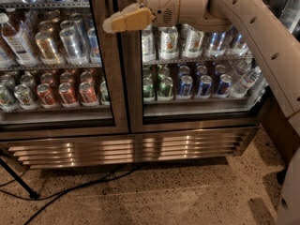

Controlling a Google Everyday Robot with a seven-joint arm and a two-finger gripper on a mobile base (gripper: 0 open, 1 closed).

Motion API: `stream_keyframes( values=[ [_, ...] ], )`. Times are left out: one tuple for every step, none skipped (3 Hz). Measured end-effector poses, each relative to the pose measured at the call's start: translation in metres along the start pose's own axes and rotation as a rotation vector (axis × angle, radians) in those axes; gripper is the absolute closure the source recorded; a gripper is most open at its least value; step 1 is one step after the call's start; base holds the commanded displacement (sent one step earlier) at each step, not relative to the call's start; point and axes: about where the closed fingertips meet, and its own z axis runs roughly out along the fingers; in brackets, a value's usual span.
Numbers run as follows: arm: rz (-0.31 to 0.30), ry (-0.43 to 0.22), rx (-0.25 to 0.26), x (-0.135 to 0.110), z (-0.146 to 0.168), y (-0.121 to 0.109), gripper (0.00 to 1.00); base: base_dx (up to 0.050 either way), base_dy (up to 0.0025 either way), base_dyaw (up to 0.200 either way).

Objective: Open right fridge door

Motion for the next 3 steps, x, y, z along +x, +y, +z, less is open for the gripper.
stream_keyframes(
  values=[
    [0.0, 0.0, 0.0, 0.0, 0.0, 0.0, 0.39, 0.0, 0.0, 0.0],
    [0.0, 0.0, 0.0, 0.0, 0.0001, 0.0, 0.62, 0.0, 0.0, 0.0],
    [0.0, 0.0, 0.0, 0.0, 0.0001, 0.0, 0.85, 0.0, 0.0, 0.0]
  ],
)
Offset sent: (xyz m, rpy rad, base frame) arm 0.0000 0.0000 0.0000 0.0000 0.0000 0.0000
